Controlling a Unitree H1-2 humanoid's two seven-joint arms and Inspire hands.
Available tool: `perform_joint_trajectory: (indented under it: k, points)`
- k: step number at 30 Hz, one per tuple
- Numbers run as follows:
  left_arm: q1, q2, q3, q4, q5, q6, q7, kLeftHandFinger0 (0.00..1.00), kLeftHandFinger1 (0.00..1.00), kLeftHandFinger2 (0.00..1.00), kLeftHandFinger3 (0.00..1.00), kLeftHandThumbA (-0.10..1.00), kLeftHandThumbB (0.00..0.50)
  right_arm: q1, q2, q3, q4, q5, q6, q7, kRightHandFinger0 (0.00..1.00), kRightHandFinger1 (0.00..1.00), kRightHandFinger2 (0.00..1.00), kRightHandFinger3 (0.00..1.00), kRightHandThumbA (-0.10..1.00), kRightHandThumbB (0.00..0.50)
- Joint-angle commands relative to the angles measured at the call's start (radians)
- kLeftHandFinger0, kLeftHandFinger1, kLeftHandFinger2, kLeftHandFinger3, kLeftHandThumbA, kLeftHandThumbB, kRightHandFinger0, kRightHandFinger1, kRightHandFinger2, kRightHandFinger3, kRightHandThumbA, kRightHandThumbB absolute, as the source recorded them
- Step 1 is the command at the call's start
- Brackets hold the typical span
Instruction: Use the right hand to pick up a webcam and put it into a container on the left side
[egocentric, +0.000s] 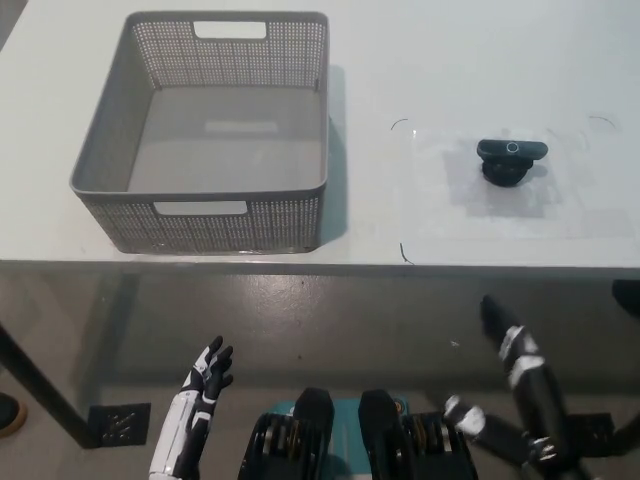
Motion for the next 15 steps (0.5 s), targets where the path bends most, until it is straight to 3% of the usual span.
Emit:
perform_joint_trajectory:
  k: [1,3,7,9,10,15]
  points:
    - [0.002,0.008,0.001,-0.003,0.013,-0.057,0.007,1.0,1.0,1.0,1.0,0.97,0.098,-0.093,-0.067,-0.048,-0.23,-0.158,0.156,0.035,1.0,1.0,1.0,1.0,0.82,0.356]
    - [0.006,0.009,0.001,-0.003,0.016,-0.06,0.009,1.0,1.0,1.0,1.0,0.97,0.094,-0.128,-0.088,-0.06,-0.263,-0.18,0.195,0.039,1.0,1.0,1.0,1.0,0.75,0.368]
    - [0.013,0.008,0.001,0.002,0.012,-0.067,0.007,1.0,1.0,1.0,1.0,0.98,0.106,-0.279,-0.166,-0.084,-0.301,-0.316,0.306,0.081,1.0,1.0,1.0,1.0,0.8,0.447]
    - [0.014,0.007,0.001,0.005,0.012,-0.068,0.008,1.0,1.0,1.0,1.0,0.98,0.111,-0.316,-0.185,-0.084,-0.298,-0.326,0.335,0.09,1.0,1.0,1.0,1.0,0.79,0.441]
    - [0.015,0.009,0.0,0.007,0.013,-0.074,0.006,1.0,1.0,1.0,1.0,0.98,0.109,-0.375,-0.207,-0.089,-0.281,-0.327,0.364,0.101,1.0,1.0,1.0,1.0,0.73,0.411]
    - [0.026,0.009,0.0,-0.006,0.015,-0.06,0.005,1.0,1.0,1.0,1.0,0.99,0.113,-0.536,-0.272,-0.075,-0.142,-0.368,0.377,0.103,1.0,1.0,1.0,1.0,0.79,0.418]
